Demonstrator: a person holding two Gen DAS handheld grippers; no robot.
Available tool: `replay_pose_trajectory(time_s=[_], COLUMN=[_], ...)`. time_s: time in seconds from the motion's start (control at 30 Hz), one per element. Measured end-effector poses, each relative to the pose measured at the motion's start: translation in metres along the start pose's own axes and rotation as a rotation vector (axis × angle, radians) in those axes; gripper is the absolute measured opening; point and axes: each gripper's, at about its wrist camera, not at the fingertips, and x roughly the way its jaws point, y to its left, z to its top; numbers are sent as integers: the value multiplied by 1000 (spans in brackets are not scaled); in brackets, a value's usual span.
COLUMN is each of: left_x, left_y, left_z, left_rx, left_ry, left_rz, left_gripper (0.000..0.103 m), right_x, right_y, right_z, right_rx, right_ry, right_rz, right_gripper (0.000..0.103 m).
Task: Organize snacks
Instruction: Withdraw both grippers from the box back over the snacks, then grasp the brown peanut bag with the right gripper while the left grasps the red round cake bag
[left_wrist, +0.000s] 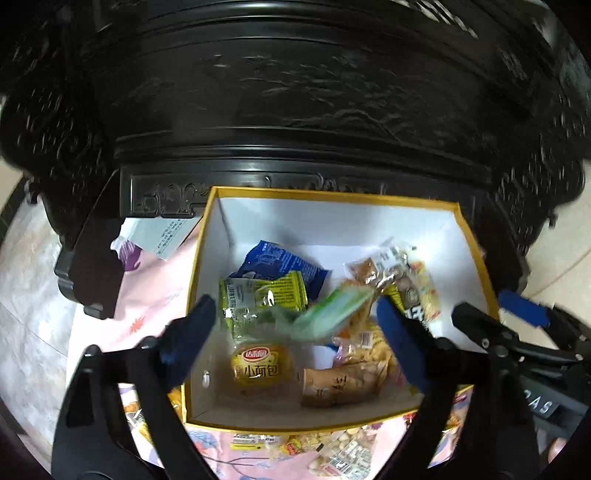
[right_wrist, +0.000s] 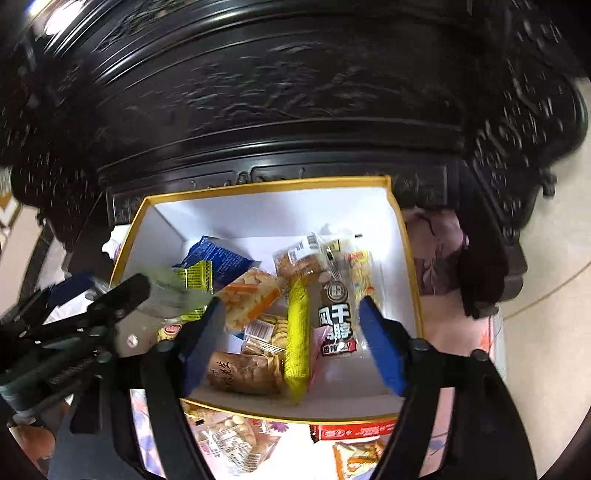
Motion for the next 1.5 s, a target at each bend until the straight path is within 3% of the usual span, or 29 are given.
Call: replay_pose_trajectory(time_s=[0.07,0.4,0.57,0.8,1.1,1.2,1.33,1.5], left_x=[-2,-25,-50,-57,-51,-50,-49,-59], left_y=[2,-3,10,55,70,62,33,-3], left_z=[1,-1,-15,-75,-186,-219,-256,-272], left_rx=[2,37,66,-5,-2,-6,72,199], left_ry=[-6,-30,-48,18,187,239,315,314], left_rz=[8,-17,-33,-38,-66,-98,-139,-181], left_gripper=[91,91,93,95,95,95,95,95], right_x=[-2,-25,-51,-48,-34,-22,-9,2], right_y=[-3,-6,-33,-102,-119,-114,-106,-102], right_z=[-1,-9,-35,-110,-200,-216,-226,-233], right_rx=[0,-35,-58,67,100,92,71,62], right_ry=[-10,-10,-3,95,222,260,269,266], right_rz=[-8,-3,-11,-65,-99,-98,-108,-161], right_gripper=[89,89,98,98,98,98,98,92])
